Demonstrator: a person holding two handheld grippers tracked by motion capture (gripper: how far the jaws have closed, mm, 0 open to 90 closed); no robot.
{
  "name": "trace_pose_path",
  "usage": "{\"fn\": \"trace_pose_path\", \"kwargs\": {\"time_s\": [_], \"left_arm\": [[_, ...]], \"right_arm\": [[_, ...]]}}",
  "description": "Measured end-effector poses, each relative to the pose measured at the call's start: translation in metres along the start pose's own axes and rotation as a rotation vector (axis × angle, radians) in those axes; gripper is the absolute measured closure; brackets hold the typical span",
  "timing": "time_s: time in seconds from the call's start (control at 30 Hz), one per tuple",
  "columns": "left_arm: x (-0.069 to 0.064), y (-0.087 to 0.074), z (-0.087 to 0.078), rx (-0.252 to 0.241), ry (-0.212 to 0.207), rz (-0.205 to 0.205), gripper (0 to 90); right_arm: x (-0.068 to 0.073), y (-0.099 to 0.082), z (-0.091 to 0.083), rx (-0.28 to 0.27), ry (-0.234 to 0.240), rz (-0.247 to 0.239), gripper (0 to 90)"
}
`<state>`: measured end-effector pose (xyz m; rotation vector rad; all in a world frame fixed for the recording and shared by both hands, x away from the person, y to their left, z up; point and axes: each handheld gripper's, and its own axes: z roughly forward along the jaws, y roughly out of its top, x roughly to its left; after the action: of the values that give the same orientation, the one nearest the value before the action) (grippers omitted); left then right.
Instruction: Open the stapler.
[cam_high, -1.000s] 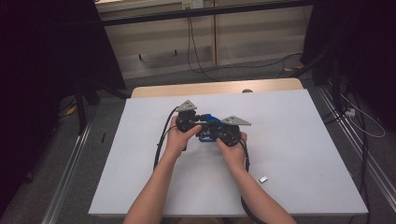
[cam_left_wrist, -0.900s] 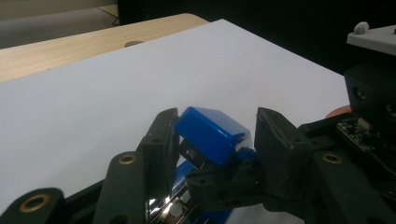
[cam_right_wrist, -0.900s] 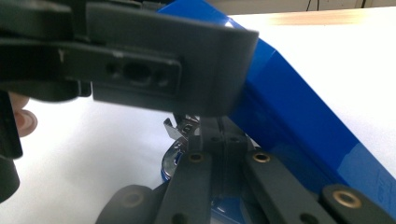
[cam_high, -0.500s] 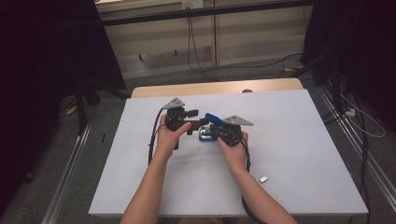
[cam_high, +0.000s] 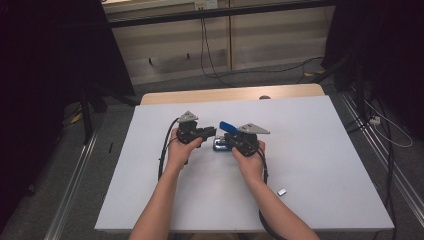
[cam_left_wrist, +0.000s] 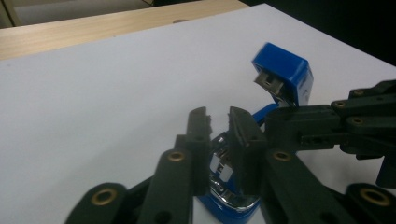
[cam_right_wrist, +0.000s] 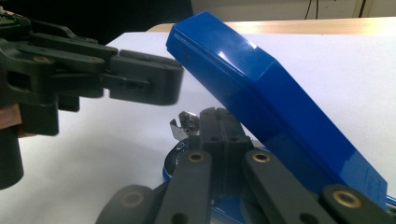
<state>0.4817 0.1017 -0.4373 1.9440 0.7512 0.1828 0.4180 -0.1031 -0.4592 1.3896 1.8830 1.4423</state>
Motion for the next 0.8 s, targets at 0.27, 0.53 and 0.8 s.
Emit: {"fn": "trace_pose_path", "kwargs": {"time_s": [0.27, 0.53, 0.8], "left_arm": [[-0.006, -0.004, 0.010, 0.033, -0.011, 0.043, 90.0], [-0.010, -0.006, 0.010, 0.053, 0.000, 0.068, 90.0], [-0.009, -0.009, 0.011, 0.057, 0.002, 0.066, 90.0]], "right_arm": [[0.000, 0.001, 0.000, 0.000, 0.001, -0.009, 90.0], [0.003, 0.001, 0.004, 0.014, 0.008, -0.018, 90.0], [0.013, 0.014, 0.006, -0.002, -0.042, -0.097, 90.0]]}}
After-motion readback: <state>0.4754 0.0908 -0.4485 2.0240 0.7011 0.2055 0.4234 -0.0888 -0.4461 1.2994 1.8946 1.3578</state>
